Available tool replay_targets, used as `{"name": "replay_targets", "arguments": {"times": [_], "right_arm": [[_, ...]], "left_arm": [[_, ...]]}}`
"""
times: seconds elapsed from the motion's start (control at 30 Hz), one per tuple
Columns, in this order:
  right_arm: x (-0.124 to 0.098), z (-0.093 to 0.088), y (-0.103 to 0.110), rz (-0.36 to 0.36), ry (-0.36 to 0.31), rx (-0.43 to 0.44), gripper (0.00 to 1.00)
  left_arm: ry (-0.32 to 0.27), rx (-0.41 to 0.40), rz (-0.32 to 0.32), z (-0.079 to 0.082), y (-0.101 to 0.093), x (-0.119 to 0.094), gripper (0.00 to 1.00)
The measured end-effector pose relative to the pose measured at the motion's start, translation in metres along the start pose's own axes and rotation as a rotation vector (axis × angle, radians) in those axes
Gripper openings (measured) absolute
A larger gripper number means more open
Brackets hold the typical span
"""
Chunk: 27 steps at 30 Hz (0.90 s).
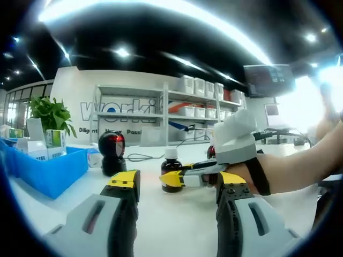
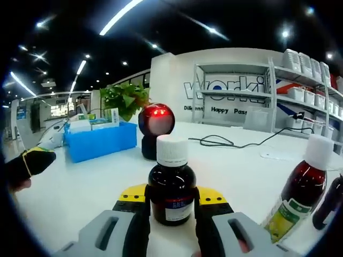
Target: Rotate the medicine bottle to make it face forward pick up the medicine bottle inspect the drug traceability code place the medicine on the table
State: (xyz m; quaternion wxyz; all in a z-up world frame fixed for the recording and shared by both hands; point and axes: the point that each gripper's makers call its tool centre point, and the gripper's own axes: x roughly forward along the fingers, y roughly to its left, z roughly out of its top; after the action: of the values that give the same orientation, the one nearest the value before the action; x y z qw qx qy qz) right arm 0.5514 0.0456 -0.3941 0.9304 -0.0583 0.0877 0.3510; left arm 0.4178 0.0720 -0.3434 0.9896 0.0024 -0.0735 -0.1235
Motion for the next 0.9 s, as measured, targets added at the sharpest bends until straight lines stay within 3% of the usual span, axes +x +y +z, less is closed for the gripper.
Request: {"name": "replay_targets", "arguments": {"times": [0.13, 0.23, 0.33, 0.57, 0.7, 0.9], "right_arm": [[-0.003, -0.001, 0.001, 0.015, -0.018, 0.011, 0.28], [-0.001, -0.002, 0.000, 0.050, -0.026, -0.051, 0.28], [-0.006, 0.002, 0.004, 0.114, -0.054, -0.052, 0.38], [-0.009, 0.002, -0.003, 0.244, -0.062, -0.130, 0.35], [-0.005, 0.008, -0.009, 0.295, -0.068, -0.100, 0.36], [-0.005, 0.016, 0.007, 0.378, -0.074, -0.075, 0.36]], "left_arm": [[-0.001, 0.000, -0.004, 0.001, -0.002, 0.000, 0.48], [-0.001, -0.002, -0.006, 0.001, -0.003, 0.000, 0.48], [0.000, -0.002, -0.009, 0.000, -0.003, 0.000, 0.48], [0.007, 0.000, -0.009, -0.001, -0.002, 0.001, 0.48], [0.006, -0.008, -0.007, -0.001, 0.000, 0.001, 0.48], [0.010, -0.004, -0.017, -0.002, -0.003, 0.001, 0.48]]}}
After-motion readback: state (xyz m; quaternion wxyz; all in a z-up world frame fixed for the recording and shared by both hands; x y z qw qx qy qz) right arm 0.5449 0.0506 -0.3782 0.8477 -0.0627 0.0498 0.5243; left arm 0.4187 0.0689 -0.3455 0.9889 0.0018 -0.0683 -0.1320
